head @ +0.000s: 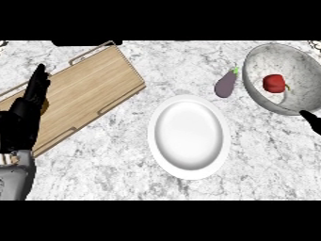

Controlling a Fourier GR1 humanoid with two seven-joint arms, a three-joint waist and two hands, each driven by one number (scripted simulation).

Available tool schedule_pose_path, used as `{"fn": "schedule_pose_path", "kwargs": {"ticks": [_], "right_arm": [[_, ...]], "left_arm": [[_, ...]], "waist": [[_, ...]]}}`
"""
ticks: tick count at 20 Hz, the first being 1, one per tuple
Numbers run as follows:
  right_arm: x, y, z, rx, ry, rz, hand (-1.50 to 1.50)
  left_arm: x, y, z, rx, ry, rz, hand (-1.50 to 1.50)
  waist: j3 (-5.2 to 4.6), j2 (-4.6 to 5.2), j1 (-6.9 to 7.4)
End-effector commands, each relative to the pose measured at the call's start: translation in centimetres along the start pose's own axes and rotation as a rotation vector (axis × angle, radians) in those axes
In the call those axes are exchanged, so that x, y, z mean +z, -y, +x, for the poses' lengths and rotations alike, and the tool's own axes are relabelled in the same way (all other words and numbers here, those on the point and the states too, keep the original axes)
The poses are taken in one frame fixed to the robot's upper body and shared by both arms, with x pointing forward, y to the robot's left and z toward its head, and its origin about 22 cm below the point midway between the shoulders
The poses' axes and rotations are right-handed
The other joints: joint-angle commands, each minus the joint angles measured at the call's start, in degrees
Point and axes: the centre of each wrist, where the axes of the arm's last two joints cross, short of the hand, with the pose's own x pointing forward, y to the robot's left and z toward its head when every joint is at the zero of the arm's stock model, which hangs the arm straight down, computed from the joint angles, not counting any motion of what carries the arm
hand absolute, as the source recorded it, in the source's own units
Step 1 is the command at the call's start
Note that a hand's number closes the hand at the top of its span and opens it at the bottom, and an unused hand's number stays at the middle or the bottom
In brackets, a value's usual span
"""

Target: Pick the bell pepper from the plate and place it in the bowl

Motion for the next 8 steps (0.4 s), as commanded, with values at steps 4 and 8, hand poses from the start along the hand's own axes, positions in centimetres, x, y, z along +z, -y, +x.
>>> {"fn": "schedule_pose_path", "kwargs": {"ticks": [4, 8], "right_arm": [[5.1, 3.4, 2.3, -0.029, 0.019, 0.027, -1.50], [7.7, 4.2, 2.1, -0.022, 0.020, 0.027, -1.50]], "left_arm": [[0.5, -0.3, 1.4, 0.007, 0.005, -0.023, 0.00], [1.2, 0.8, 1.2, 0.003, 0.020, -0.008, 0.00]], "waist": [[0.04, 0.28, 1.05], [0.05, 0.32, 1.14]]}}
